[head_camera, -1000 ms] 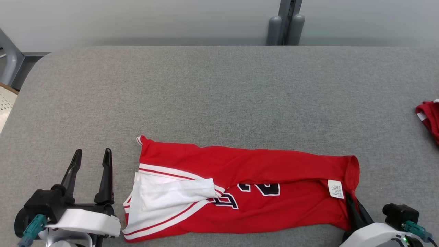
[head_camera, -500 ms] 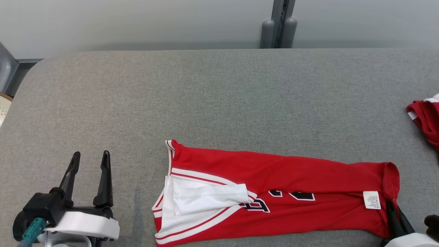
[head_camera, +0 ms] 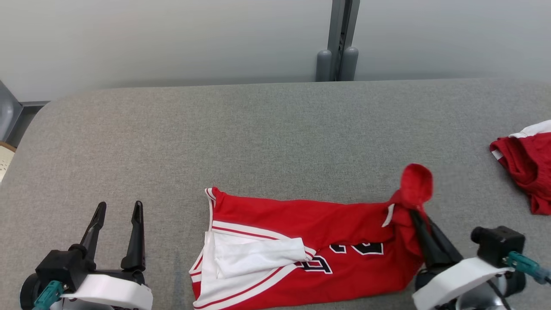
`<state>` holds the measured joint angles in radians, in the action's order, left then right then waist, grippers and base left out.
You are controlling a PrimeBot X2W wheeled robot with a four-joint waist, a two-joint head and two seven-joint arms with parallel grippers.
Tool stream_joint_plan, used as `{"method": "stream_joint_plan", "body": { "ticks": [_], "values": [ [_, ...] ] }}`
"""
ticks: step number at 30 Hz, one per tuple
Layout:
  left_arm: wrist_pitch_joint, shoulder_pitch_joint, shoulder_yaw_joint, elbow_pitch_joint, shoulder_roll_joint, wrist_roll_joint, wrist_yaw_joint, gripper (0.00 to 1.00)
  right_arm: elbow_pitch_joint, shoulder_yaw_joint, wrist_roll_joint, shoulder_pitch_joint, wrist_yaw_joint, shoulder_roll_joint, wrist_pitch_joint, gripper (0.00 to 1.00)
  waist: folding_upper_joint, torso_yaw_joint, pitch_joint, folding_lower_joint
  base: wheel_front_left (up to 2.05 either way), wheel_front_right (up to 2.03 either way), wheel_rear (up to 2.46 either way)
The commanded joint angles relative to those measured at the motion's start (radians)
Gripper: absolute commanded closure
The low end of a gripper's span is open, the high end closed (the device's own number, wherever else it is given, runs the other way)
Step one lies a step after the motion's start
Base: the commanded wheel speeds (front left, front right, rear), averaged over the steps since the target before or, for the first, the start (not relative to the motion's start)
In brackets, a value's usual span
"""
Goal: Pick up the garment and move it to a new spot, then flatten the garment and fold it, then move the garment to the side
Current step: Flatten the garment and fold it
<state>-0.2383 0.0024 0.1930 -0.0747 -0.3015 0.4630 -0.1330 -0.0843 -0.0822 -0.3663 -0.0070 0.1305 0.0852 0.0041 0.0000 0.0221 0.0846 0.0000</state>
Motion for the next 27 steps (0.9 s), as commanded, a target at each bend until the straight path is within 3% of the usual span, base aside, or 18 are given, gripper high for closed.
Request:
{"method": "stream_joint_plan", "body": {
  "ticks": [1,5,9,17,27],
  "values": [
    [0.004,0.007,0.003,0.003,-0.007,-0.002,0.001,0.00,0.032,-0.034,-0.014,0.003,0.000,-0.006,0.021,1.00,0.0000,0.003,-0.012,0.0000,0.00,0.00,0.00],
    [0.012,0.010,0.014,0.010,-0.010,-0.006,0.001,0.00,0.079,-0.153,-0.059,-0.028,0.000,-0.021,0.056,1.00,0.0000,0.015,-0.024,0.0000,0.00,0.00,0.00],
    [0.014,0.007,0.020,0.018,-0.013,-0.007,0.000,0.00,0.046,-0.275,-0.140,-0.084,0.000,-0.032,0.047,1.00,0.0000,0.039,-0.019,0.0000,0.00,0.00,0.00],
    [0.012,-0.030,0.036,0.001,-0.008,-0.006,0.018,0.00,-0.126,-0.534,-0.313,-0.245,0.000,-0.031,-0.038,1.00,0.0000,0.105,0.022,0.0000,0.00,0.00,0.00],
    [-0.008,-0.094,0.069,-0.059,0.028,-0.014,0.049,0.00,-0.382,-0.736,-0.503,-0.417,0.000,-0.032,-0.190,1.00,0.0000,0.168,0.077,0.0000,0.00,0.00,0.00]
  ]
}}
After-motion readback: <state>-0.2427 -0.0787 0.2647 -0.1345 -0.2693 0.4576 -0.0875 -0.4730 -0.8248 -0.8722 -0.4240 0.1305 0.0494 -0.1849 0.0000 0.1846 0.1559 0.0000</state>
